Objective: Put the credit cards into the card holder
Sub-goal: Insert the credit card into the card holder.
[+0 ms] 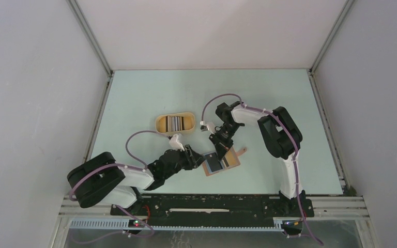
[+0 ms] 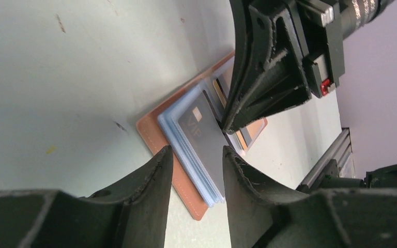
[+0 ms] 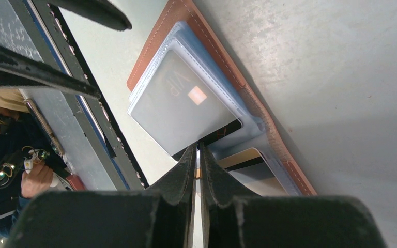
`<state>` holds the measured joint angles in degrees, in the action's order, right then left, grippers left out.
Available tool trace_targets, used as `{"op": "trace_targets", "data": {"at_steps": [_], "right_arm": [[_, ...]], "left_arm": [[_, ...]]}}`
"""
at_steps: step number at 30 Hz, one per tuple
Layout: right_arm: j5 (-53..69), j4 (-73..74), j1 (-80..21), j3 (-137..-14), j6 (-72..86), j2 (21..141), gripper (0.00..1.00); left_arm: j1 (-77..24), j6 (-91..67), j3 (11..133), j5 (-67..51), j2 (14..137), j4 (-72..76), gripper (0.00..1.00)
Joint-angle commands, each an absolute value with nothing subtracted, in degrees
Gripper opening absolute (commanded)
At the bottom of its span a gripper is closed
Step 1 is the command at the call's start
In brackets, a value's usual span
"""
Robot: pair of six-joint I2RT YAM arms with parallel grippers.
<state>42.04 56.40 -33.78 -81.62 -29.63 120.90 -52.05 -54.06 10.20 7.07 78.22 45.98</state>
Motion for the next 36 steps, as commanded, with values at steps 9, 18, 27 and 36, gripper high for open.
{"op": "trace_targets", "data": {"at_steps": [9, 18, 27, 36], "right_arm": [[40.87, 56.68, -34.19, -83.14, -29.93, 121.72, 0.13], [40.87, 56.77, -34.19, -83.23, -29.94, 121.81, 0.13], [40.91, 56.73, -34.19, -83.23, -29.9, 121.78, 0.13], [40.96, 56.77, -34.19, -83.24, -29.96, 121.76, 0.13]], "left_arm": [[-50.04, -53.85, 12.89, 4.44, 81.98, 50.96, 0.43], [-50.04, -54.76, 13.07, 2.38, 84.95, 54.75, 0.36], [-50.1, -54.64, 12.73, 2.6, 84.18, 54.75, 0.33], [-50.11, -54.76, 13.52, 1.72, 85.46, 54.93, 0.31]]}}
